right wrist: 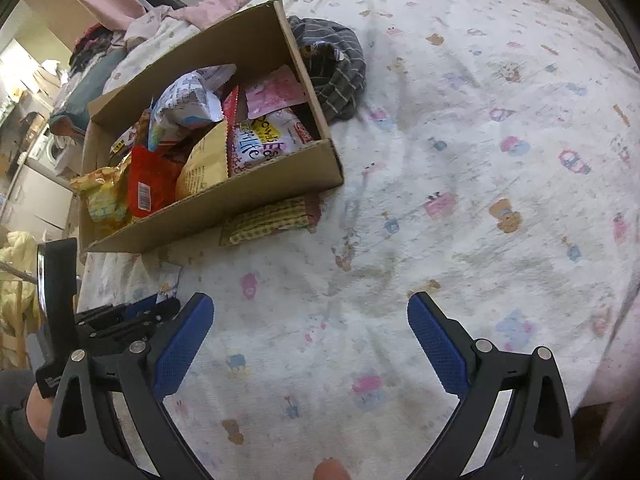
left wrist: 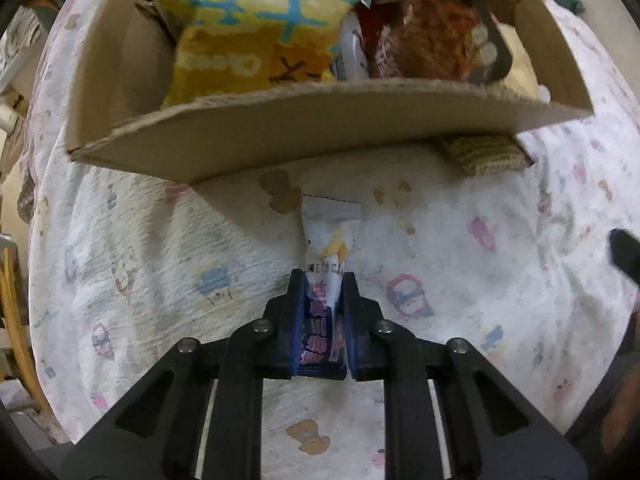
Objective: Organize snacks
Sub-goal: 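Grasp the white-blue candy bar with the left tool while the right tool grasps the checkered wafer, then lower both held snacks into the box and open both tools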
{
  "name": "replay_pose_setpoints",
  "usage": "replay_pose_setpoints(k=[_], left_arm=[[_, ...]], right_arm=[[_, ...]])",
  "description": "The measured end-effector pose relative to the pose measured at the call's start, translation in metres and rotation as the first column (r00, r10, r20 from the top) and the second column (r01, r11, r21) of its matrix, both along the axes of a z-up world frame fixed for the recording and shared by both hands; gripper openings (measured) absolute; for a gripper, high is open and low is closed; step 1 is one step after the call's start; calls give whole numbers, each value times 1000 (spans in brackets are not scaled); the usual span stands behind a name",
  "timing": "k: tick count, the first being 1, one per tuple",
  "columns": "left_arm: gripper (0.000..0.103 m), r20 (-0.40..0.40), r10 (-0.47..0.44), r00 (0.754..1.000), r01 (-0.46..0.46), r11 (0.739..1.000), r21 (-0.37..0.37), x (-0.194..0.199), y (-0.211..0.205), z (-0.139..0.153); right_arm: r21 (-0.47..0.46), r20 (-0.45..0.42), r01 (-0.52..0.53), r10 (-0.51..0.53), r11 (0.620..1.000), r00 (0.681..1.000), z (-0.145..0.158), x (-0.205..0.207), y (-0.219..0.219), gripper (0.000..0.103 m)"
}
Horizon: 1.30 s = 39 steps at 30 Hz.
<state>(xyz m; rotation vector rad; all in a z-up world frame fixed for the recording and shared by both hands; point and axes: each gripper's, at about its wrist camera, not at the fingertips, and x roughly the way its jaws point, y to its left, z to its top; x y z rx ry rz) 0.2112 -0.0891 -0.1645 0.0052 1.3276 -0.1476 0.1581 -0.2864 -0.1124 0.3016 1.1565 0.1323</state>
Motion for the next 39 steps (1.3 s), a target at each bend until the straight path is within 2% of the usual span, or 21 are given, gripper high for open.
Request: replay_pose_setpoints(k=[4, 6, 10, 15, 18, 25, 27, 31, 35, 39], left_arm=[[14, 21, 19, 1000, -18, 999, -39, -9, 12, 14], [14, 34, 33, 999, -30, 996, -81, -15, 19, 25], [14, 68, 36, 997, -27, 991, -129, -25, 26, 43], [14, 83, 54, 995, -40, 987, -155, -22, 41, 53], [14, 72, 68, 995, -55, 984, -169, -25, 62, 60], [14, 86, 69, 994, -55, 986, -156, -27, 69, 59], [14, 82, 74, 994, -60, 986, -155, -27, 70, 56], [14, 72, 86, 994, -75, 986, -151, -26, 73, 53], [14, 71, 90, 993, -78, 985, -152, -23, 68, 52], [14, 85, 106, 991, -93, 984, -154, -21, 62, 55]], right_arm=[[-33, 51, 6, -5, 999, 999, -14, 4, 12, 103], [-68, 130, -19, 28, 998, 991, -19, 4, 24, 103], [-123, 210, 16, 10, 992, 978, -34, 9, 38, 103], [-197, 259, -6, 58, 980, 964, -52, 20, 66, 103], [-224, 234, -28, 82, 974, 969, -63, 37, 77, 103], [-276, 209, -33, 93, 961, 973, -77, 68, 85, 103], [-271, 216, -32, 93, 962, 972, -77, 72, 85, 103], [-261, 177, -51, 99, 964, 979, -80, 82, 82, 103], [-267, 184, -70, 123, 961, 975, -75, 81, 87, 90], [-244, 199, -87, 138, 966, 970, -69, 74, 84, 88]])
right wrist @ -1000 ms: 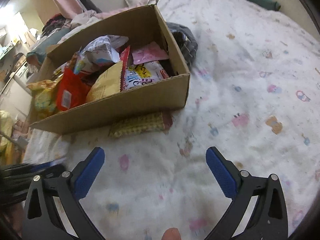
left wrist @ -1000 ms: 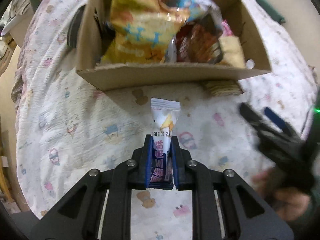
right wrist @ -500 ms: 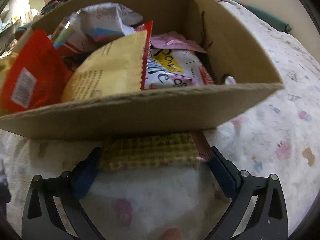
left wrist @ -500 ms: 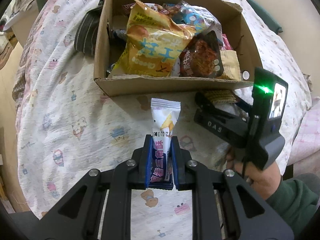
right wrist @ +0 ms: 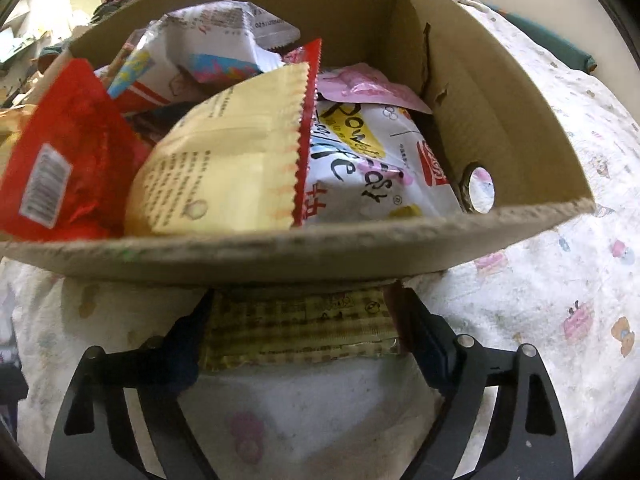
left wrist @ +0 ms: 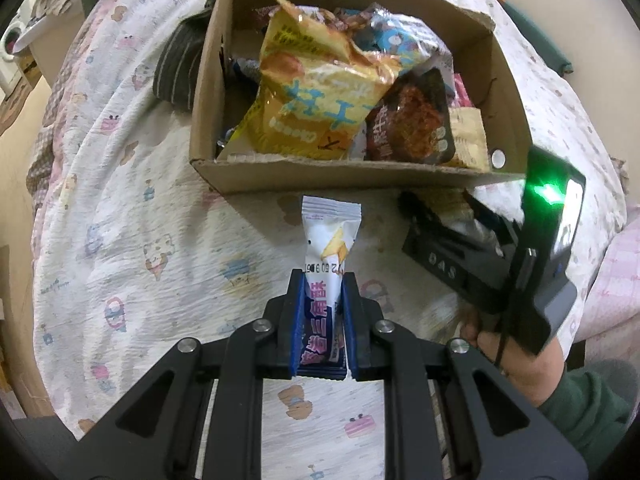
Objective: Organize snacks
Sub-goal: 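Lower both held snacks into the box and open both tools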
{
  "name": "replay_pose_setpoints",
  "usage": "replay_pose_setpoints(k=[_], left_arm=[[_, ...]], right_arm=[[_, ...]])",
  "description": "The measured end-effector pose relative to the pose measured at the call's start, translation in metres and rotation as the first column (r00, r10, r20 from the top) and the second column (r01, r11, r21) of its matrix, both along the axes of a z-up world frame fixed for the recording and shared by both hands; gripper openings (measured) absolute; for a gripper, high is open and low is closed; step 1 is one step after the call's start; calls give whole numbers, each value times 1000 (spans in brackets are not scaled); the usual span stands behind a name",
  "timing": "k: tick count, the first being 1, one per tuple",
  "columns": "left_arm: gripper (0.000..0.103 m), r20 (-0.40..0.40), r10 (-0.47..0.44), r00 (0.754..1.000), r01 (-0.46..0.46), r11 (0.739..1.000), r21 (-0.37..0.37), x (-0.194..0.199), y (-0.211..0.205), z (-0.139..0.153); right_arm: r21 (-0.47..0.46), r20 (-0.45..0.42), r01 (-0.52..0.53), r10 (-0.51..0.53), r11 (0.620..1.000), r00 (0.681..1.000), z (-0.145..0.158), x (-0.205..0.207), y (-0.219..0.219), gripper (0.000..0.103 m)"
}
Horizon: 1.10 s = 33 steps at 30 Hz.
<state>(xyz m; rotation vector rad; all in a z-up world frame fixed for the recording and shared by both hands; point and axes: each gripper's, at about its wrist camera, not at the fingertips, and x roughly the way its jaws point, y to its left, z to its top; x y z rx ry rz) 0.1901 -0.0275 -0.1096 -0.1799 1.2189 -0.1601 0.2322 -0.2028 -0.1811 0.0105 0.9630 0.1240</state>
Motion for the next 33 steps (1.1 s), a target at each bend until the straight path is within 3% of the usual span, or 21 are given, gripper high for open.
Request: replay_pose_setpoints(k=[9, 17, 26, 33], left_arm=[[14, 53, 11, 999, -11, 1000, -5, -5, -4, 17], [14, 87, 36, 996, -37, 999, 2, -16, 4, 28], [14, 245, 73, 967, -55, 995, -80, -12, 10, 105], [14, 276, 124, 953, -95, 989, -114, -3, 24, 129]], right_arm=[[41, 0, -43, 43, 998, 999, 19, -37, -20, 88], [70, 54, -89, 85, 994, 995, 59, -72, -24, 88], [118, 150, -133, 115, 984, 982, 128, -87, -7, 88], [175, 207, -180, 142, 968, 968, 176, -76, -5, 88]])
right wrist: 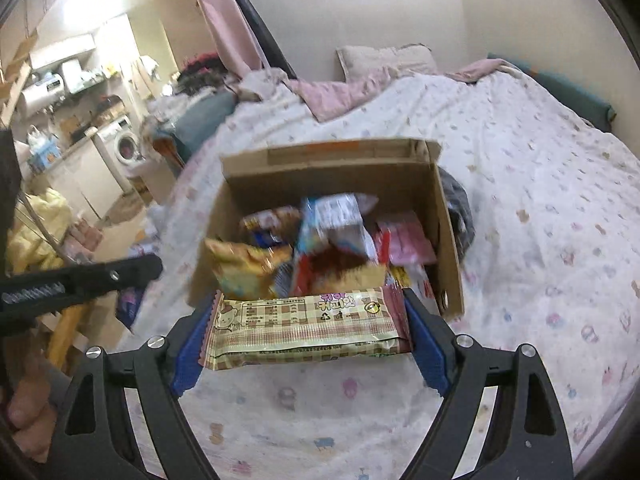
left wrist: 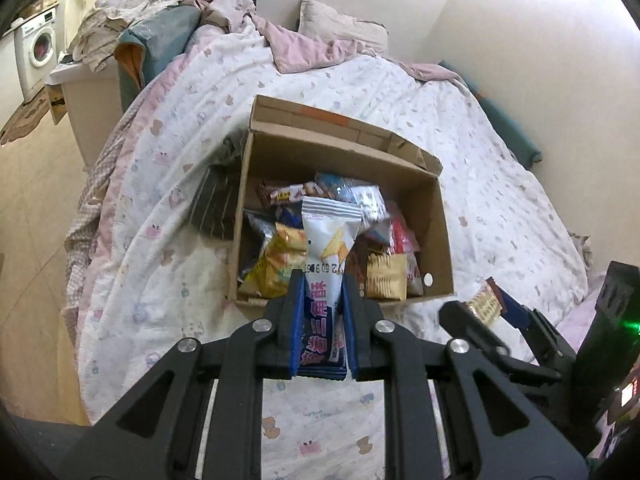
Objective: Organize snacks
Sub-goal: 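Lower both held snacks into the box and open both tools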
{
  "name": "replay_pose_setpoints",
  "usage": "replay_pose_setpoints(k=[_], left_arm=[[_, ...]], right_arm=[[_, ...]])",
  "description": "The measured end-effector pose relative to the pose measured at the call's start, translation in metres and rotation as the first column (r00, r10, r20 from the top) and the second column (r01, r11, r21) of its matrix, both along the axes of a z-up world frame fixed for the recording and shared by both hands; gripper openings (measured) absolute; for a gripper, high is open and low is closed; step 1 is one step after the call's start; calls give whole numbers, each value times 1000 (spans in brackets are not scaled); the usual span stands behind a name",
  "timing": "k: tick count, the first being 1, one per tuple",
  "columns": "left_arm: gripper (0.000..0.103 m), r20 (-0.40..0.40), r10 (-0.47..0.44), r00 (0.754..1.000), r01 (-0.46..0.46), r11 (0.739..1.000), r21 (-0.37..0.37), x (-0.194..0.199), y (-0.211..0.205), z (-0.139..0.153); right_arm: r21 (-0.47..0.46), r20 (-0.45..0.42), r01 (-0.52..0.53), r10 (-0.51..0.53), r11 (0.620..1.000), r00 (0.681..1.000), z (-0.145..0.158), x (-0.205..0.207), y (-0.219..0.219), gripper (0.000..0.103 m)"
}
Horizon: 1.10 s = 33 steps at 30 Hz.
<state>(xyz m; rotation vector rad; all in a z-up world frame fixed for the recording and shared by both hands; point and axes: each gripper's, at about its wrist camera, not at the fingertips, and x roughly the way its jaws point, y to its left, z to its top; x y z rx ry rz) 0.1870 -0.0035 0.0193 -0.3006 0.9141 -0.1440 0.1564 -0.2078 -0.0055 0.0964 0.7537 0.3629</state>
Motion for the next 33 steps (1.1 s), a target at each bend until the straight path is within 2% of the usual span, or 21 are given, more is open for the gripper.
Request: replay_pose_setpoints(k=[5, 9, 16, 19, 22, 27, 33], left_arm=[[14, -18, -7, 1000, 8, 1000, 26, 21, -2, 7], [14, 21, -4, 1000, 2, 998, 69, 41, -6, 14], [14, 5, -55, 998, 53, 984, 168, 99, -30, -14], [14, 4, -51, 999, 49, 984, 169, 117, -34, -34], [14, -11, -49, 999, 51, 981, 187, 125, -37, -43], [15, -50, -68, 996, 77, 977, 200, 132, -40, -55], [15, -99, -64, 993, 81, 981, 177, 133, -34, -64]], right_arm=[[77, -35, -4, 7, 997, 999, 5, 14, -6, 88], [98, -37, -9, 13, 995, 999, 9, 35, -10, 88], [124, -81, 15, -5, 992, 997, -9, 93, -18, 88], [145, -93, 32, -19, 989, 995, -26, 104, -24, 88], [143, -145, 62, -41, 988, 989, -40, 113, -25, 88], [88, -148, 35, -22, 996, 989, -46, 123, -19, 89], [121, -184, 56, -33, 991, 982, -52, 127, -22, 90]])
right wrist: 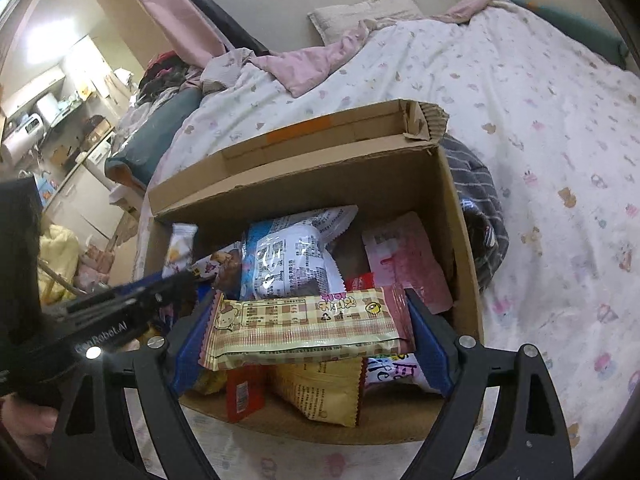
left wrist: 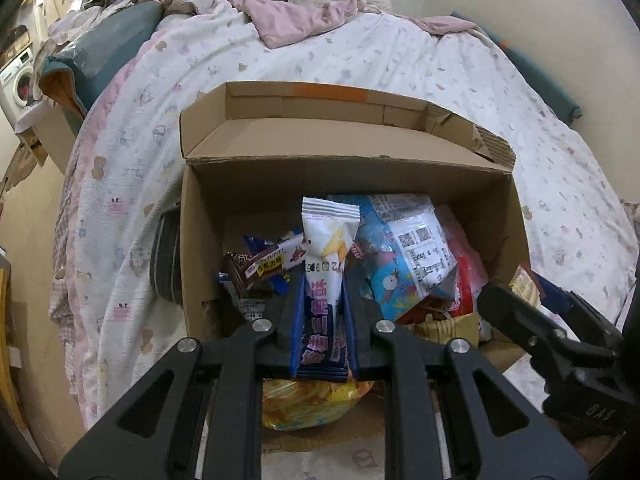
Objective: Organize snacks
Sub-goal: 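Lower both held snacks into the box and open both tools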
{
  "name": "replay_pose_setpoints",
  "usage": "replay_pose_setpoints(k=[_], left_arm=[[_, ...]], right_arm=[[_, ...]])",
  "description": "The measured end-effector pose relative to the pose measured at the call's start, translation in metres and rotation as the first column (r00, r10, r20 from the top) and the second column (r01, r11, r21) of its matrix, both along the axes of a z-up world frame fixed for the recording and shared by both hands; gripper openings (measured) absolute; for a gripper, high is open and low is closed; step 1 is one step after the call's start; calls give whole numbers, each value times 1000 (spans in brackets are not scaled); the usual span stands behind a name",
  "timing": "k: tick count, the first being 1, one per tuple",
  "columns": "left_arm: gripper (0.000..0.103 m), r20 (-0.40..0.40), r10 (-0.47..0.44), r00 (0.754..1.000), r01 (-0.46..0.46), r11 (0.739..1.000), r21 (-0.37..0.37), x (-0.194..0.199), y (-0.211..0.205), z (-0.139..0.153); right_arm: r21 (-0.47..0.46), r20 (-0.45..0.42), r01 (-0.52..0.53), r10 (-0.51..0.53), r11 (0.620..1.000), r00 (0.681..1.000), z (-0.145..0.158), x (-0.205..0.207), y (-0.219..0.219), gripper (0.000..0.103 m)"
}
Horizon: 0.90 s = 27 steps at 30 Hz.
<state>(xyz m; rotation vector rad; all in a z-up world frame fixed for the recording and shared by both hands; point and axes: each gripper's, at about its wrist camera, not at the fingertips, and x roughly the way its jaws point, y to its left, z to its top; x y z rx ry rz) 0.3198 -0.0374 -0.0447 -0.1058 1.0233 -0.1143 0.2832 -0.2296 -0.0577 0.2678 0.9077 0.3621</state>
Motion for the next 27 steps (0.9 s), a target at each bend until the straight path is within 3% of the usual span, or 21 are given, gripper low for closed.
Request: replay_pose_setpoints(k=[7, 13, 14, 16, 17, 19, 27], left_arm=[[16, 23, -20, 1000, 20, 1000, 13, -5, -3, 5], [17, 30, -25, 999, 24, 999, 24, -6, -3, 5], [20, 30, -25, 999, 25, 999, 23, -6, -3, 5], [39, 20, -21, 1000, 20, 999, 40, -6, -4, 5], [55, 27, -10, 1000, 9, 999, 46, -7, -4, 6], [68, 62, 21, 998, -24, 998, 58, -9, -2, 12], [72, 127, 48, 991, -52, 998, 27, -25, 5, 36]], right_arm=[[25, 18, 11, -12, 1000, 1000, 4, -2, 2, 103], [55, 77, 45, -49, 997, 996, 14, -5, -4, 103], [58, 82, 48, -53, 997, 995, 15, -4, -5, 103], [61, 87, 62, -67, 996, 994, 17, -4, -9, 103], [65, 90, 70, -75, 995, 993, 18, -4, -11, 103], [71, 91, 82, -88, 994, 992, 19, -4, -13, 103], [87, 141, 112, -123, 990, 982, 37, -15, -20, 103]])
